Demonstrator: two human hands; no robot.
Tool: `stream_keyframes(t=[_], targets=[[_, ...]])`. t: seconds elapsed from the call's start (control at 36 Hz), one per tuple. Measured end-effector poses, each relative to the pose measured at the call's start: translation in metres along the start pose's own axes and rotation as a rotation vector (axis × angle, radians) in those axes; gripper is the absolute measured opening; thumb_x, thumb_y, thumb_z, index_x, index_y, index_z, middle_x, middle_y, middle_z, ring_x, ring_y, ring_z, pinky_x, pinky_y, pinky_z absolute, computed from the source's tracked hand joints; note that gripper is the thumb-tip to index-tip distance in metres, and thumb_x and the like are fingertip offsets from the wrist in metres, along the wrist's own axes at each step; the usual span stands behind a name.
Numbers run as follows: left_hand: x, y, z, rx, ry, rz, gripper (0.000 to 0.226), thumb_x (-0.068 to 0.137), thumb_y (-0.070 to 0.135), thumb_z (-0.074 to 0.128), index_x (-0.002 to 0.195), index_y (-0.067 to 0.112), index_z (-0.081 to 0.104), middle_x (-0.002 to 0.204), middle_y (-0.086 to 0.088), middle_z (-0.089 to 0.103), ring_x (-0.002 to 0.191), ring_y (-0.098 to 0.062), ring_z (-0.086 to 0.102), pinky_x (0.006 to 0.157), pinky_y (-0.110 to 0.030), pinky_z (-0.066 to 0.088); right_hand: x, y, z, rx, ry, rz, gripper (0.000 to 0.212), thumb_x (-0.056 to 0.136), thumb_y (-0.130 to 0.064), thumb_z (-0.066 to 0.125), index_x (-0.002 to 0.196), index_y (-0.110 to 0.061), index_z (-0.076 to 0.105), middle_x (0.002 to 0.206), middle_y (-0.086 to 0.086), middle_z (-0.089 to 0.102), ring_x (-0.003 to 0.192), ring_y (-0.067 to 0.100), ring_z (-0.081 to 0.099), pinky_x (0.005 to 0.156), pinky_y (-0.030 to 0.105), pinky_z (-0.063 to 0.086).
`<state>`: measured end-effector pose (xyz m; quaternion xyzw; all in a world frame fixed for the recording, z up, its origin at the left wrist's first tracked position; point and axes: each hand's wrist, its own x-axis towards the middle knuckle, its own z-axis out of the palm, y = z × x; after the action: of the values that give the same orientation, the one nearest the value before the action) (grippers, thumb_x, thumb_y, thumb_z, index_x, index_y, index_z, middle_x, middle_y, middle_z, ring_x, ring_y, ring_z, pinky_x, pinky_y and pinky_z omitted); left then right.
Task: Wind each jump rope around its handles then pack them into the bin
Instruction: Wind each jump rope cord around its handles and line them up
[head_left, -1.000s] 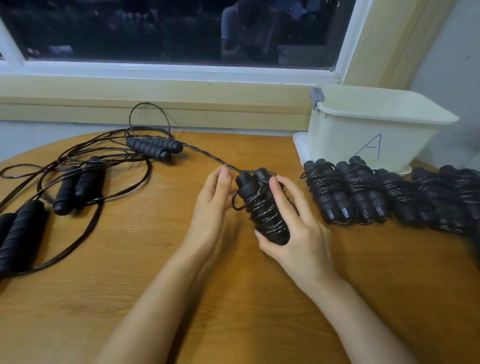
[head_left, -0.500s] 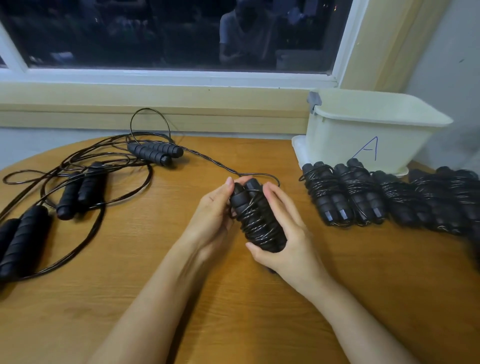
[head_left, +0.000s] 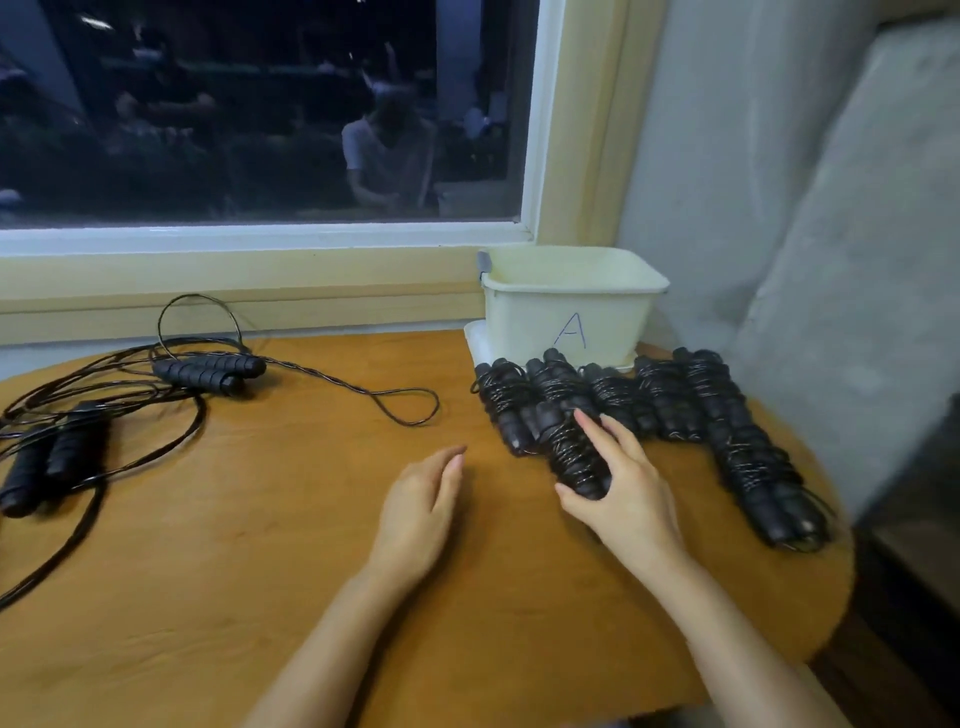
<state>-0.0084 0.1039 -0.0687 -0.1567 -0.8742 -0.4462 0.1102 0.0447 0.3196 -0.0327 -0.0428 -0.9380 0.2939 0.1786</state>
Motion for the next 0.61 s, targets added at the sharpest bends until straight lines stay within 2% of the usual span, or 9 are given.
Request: stream_keyframes(t=[0.08, 0.17, 0.25, 0.28, 0.33, 0.39, 0.42, 0.5, 0.61], targets=[[-0.008, 0.016, 0.021, 0.046, -0.066, 0.037, 0.035, 0.105, 0.03, 0.041, 0.13, 0.017, 0.061, 0.122, 0.001, 0.067, 0.113, -0.018, 0.058, 0.098, -0.032, 0.042, -0.008, 0.025, -0.023, -0.118, 0.01, 0.063, 0.082, 0.086, -0.045, 0.071, 0.153, -0.044, 0.025, 0.162, -0.01, 0.021, 0.126, 0.018, 0.053, 0.09, 0.032, 0.051], [-0.014, 0.024, 0.038, 0.131, -0.126, 0.049, 0.038, 0.105, 0.036, 0.037, 0.133, 0.021, 0.058, 0.126, 0.005, 0.064, 0.117, -0.016, 0.054, 0.109, -0.04, 0.035, -0.012, 0.046, -0.038, -0.247, 0.024, 0.075, 0.081, 0.09, -0.047, 0.065, 0.155, -0.042, 0.018, 0.165, -0.005, 0.015, 0.126, 0.018, 0.053, 0.084, 0.03, 0.053], [-0.015, 0.024, 0.046, 0.302, -0.183, 0.074, 0.042, 0.104, 0.042, 0.031, 0.136, 0.025, 0.054, 0.13, 0.009, 0.06, 0.124, -0.012, 0.047, 0.117, -0.038, 0.021, -0.015, 0.065, -0.044, -0.397, 0.002, 0.093, 0.081, 0.094, -0.051, 0.057, 0.157, -0.037, 0.009, 0.166, 0.001, 0.011, 0.144, 0.02, 0.032, 0.094, 0.033, 0.05], [-0.014, 0.023, 0.047, 0.322, -0.188, 0.075, 0.043, 0.104, 0.043, 0.031, 0.135, 0.026, 0.054, 0.13, 0.009, 0.06, 0.124, -0.011, 0.046, 0.118, -0.037, 0.019, -0.016, 0.072, -0.044, -0.457, -0.015, 0.088, 0.08, 0.095, -0.052, 0.054, 0.158, -0.035, 0.007, 0.166, 0.004, 0.013, 0.149, 0.022, 0.02, 0.104, 0.036, 0.044], [-0.014, 0.021, 0.046, 0.315, -0.189, 0.063, 0.043, 0.104, 0.043, 0.031, 0.134, 0.025, 0.055, 0.13, 0.009, 0.06, 0.125, -0.011, 0.046, 0.118, -0.037, 0.018, -0.018, 0.082, -0.04, -0.556, -0.004, 0.068, 0.08, 0.095, -0.052, 0.052, 0.158, -0.028, 0.01, 0.163, 0.009, 0.022, 0.152, 0.031, 0.008, 0.12, 0.05, 0.018], [-0.015, 0.019, 0.046, 0.301, -0.185, 0.052, 0.042, 0.104, 0.043, 0.032, 0.133, 0.025, 0.056, 0.131, 0.009, 0.06, 0.126, -0.01, 0.046, 0.119, -0.038, 0.017, -0.02, 0.087, -0.038, -0.6, 0.022, 0.1, 0.079, 0.095, -0.056, 0.049, 0.158, -0.028, 0.011, 0.162, 0.01, 0.024, 0.151, 0.041, 0.002, 0.114, 0.065, -0.006], [-0.015, 0.019, 0.047, 0.302, -0.181, 0.051, 0.042, 0.104, 0.042, 0.032, 0.133, 0.024, 0.056, 0.131, 0.009, 0.06, 0.126, -0.01, 0.046, 0.119, -0.038, 0.017, -0.02, 0.089, -0.038, -0.599, 0.016, 0.133, 0.078, 0.095, -0.059, 0.044, 0.159, -0.031, 0.007, 0.164, 0.008, 0.019, 0.149, 0.046, -0.003, 0.11, 0.067, -0.011], [-0.016, 0.021, 0.047, 0.304, -0.182, 0.049, 0.041, 0.104, 0.042, 0.032, 0.132, 0.026, 0.057, 0.133, 0.01, 0.059, 0.128, -0.009, 0.045, 0.119, -0.039, 0.015, -0.019, 0.092, -0.038, -0.574, -0.026, 0.199, 0.078, 0.096, -0.066, 0.033, 0.157, -0.038, -0.008, 0.167, 0.003, 0.005, 0.146, 0.053, -0.011, 0.11, 0.072, -0.006], [-0.017, 0.023, 0.046, 0.296, -0.187, 0.05, 0.038, 0.104, 0.041, 0.034, 0.13, 0.027, 0.058, 0.132, 0.011, 0.059, 0.128, -0.007, 0.045, 0.119, -0.039, 0.015, -0.018, 0.095, -0.038, -0.54, -0.014, 0.225, 0.079, 0.097, -0.062, 0.038, 0.157, -0.037, -0.006, 0.166, 0.005, 0.012, 0.146, 0.055, -0.008, 0.111, 0.074, 0.005]])
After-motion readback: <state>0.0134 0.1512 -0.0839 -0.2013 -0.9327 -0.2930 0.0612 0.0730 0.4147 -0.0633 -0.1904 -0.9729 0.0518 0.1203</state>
